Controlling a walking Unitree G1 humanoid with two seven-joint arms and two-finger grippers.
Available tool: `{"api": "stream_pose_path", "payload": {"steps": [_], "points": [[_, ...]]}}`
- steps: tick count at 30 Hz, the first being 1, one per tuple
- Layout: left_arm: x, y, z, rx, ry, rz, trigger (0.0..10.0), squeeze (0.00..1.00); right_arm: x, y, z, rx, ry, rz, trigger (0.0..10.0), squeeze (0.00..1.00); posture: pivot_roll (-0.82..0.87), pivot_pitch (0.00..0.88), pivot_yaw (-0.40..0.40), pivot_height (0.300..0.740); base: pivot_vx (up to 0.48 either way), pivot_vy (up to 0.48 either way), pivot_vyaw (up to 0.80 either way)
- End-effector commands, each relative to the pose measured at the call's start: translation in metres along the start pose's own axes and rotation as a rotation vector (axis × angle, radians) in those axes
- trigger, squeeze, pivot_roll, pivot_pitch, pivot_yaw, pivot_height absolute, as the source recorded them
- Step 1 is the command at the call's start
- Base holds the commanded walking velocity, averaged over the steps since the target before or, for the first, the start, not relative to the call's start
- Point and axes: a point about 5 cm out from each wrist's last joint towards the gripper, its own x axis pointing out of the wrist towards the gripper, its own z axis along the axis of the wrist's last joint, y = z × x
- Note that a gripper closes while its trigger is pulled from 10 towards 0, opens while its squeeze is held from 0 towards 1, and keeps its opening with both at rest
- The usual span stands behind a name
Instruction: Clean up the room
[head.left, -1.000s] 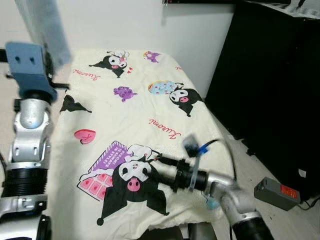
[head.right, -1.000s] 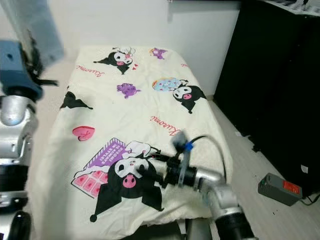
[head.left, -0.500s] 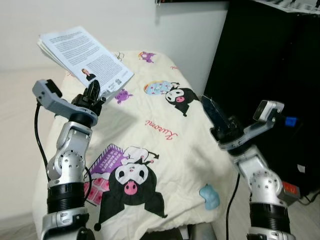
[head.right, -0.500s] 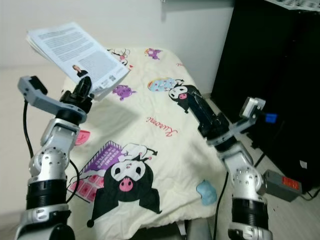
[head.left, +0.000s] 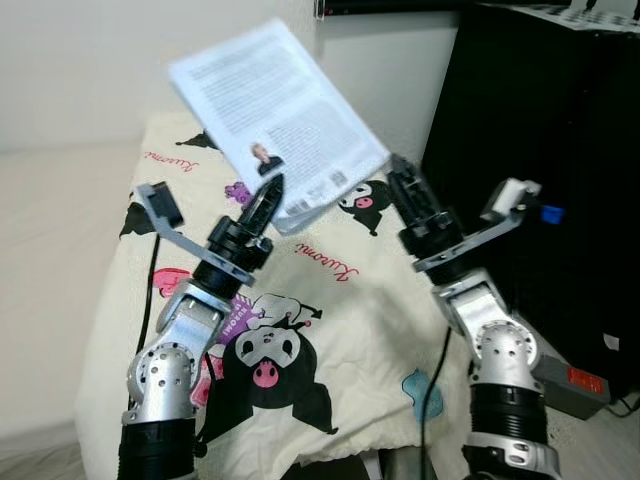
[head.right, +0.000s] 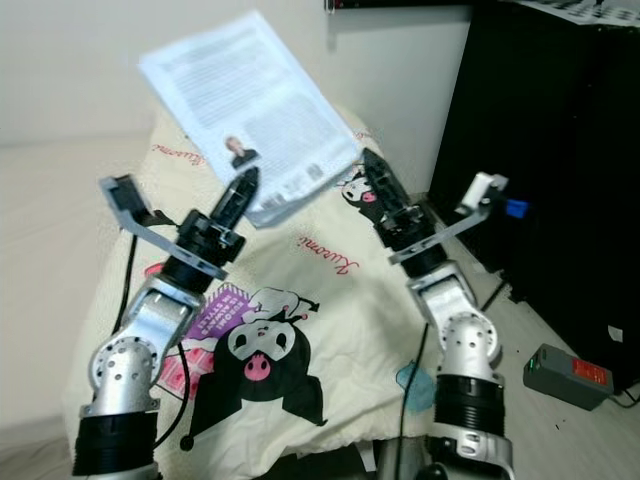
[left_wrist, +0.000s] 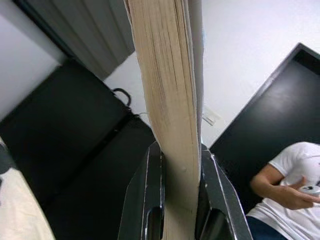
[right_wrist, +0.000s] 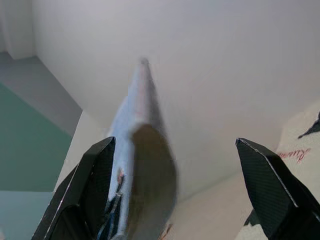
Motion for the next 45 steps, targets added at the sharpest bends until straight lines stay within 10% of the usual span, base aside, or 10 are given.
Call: {"api": "stream_pose_path", "payload": {"steps": [1, 13, 14, 29, 30, 31, 32, 45], "points": [[0.002, -0.01, 0.003, 0.005, -0.01, -0.07, 0.0, 0.0, 0.002, 0.006, -0.003, 0.002, 0.037, 0.02, 10.0, 0.0, -0.09, 0.0, -0.028, 0.491, 0.0, 0.0, 0.0], [0.0, -0.014, 0.0, -0.008, 0.008, -0.105, 0.0, 0.0, -0.001, 0.015, -0.025, 0.024, 0.168, 0.066, 10.0, 0.0, -0.1, 0.0, -0.028, 0.491, 0.0, 0.0, 0.0], [-0.001, -0.016, -0.003, -0.011, 0.031, -0.122, 0.0, 0.0, -0.001, 0.017, -0.029, 0.014, 0.194, 0.075, 0.0, 0.0, -0.1, 0.0, -0.026, 0.491, 0.0, 0.0, 0.0], [-0.009, -0.008, -0.014, -0.019, 0.088, -0.091, 0.0, 0.0, -0.002, 0.014, -0.024, -0.039, 0.167, 0.018, 0.0, 0.0, -0.09, 0.0, -0.026, 0.491, 0.0, 0.0, 0.0], [-0.011, -0.005, -0.015, -0.007, 0.094, -0.07, 4.7, 0.95, -0.001, 0.012, -0.022, -0.048, 0.165, 0.0, 0.0, 0.0, -0.09, 0.0, -0.025, 0.491, 0.0, 0.0, 0.0], [-0.011, -0.005, -0.015, -0.007, 0.094, -0.07, 4.7, 0.95, -0.001, 0.012, -0.022, -0.048, 0.165, 0.0, 0.0, 0.0, -0.09, 0.0, -0.025, 0.491, 0.0, 0.0, 0.0], [-0.012, -0.001, -0.016, 0.0, 0.098, -0.04, 10.0, 1.0, 0.0, 0.011, -0.022, -0.066, 0.171, -0.004, 0.0, 0.0, -0.09, 0.0, -0.025, 0.495, 0.0, 0.0, 0.0], [-0.022, 0.043, 0.017, 0.176, 0.002, 0.28, 10.0, 1.0, -0.008, 0.003, -0.02, -0.094, 0.182, -0.044, 0.0, 0.0, -0.09, 0.0, -0.026, 0.529, 0.0, 0.0, 0.0]]}}
